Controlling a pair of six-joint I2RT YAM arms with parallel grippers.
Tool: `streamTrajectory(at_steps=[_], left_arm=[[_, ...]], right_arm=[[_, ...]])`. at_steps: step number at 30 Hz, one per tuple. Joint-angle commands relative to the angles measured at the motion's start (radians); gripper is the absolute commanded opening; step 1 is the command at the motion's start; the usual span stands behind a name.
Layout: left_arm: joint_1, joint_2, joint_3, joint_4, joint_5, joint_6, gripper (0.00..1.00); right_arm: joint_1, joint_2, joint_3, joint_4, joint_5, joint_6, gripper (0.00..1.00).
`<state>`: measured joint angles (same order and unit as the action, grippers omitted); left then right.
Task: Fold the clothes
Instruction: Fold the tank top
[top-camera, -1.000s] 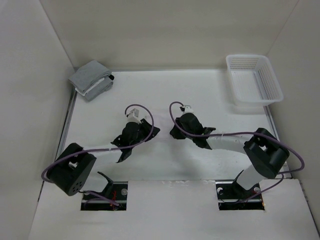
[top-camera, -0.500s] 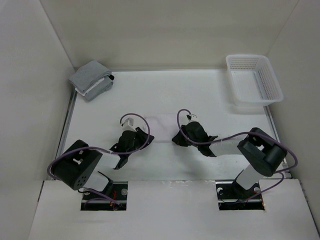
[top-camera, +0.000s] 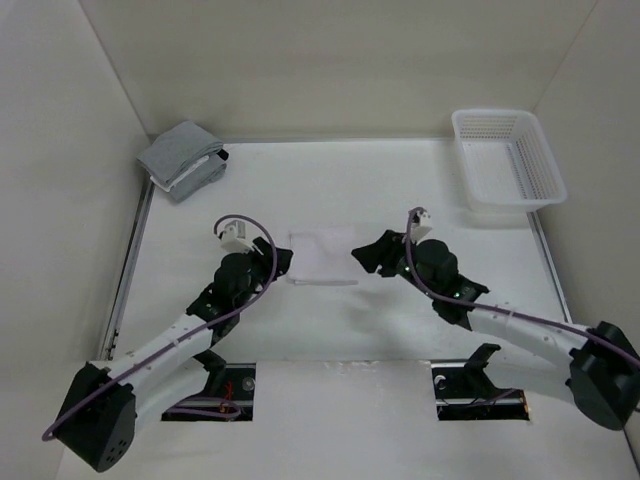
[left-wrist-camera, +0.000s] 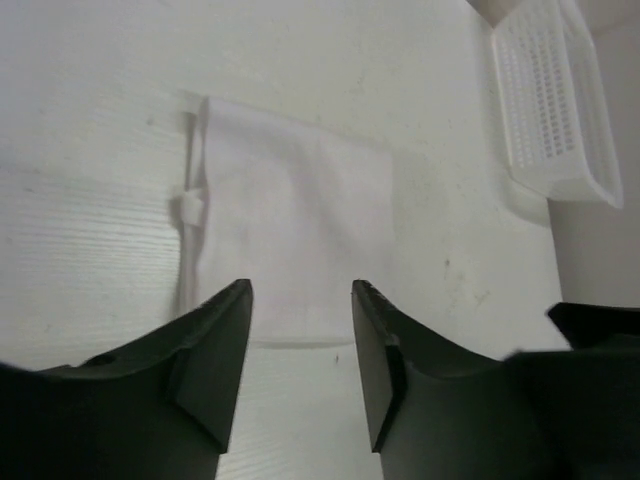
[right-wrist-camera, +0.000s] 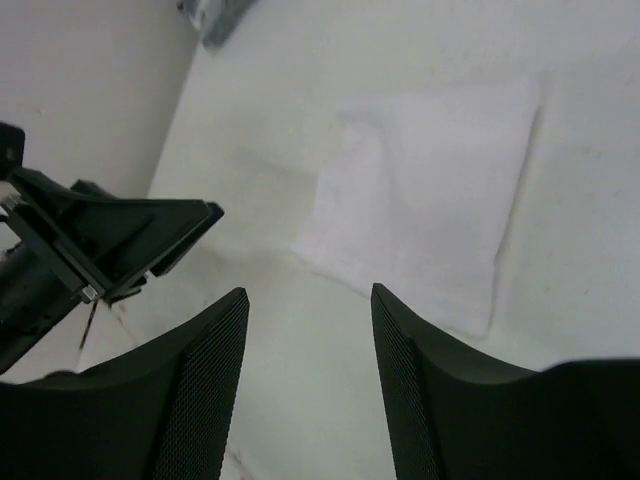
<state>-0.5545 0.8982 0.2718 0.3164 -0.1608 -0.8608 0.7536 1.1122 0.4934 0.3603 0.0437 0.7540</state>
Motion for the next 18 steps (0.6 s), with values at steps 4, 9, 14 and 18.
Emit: streamTrajectory(at_steps=[4,9,14,18], left_arm=[[0.081,-0.123,0.107,-0.292,-0.164,0.106,0.54],[0.179,-0.133,0.116,-0.361,-0.152,0.103,0.57],[0.248,-0.062,0.110,-0.350,-0.086,0.083,0.56],[0.268,0.005,0.118,-0.320,-0.060,0.065,0.55]], right_arm=[[-0.107,-0.215,-0.035,-0.011,0.258,-0.074,0.71],[-0.214,-0.293,-0.130,0.052,0.346,-0.064,0.76],[-0.305,-0.263,-0.225,0.118,0.355,-0.027,0.78],[-0.322,-0.203,-0.234,0.163,0.325,-0.004,0.78]])
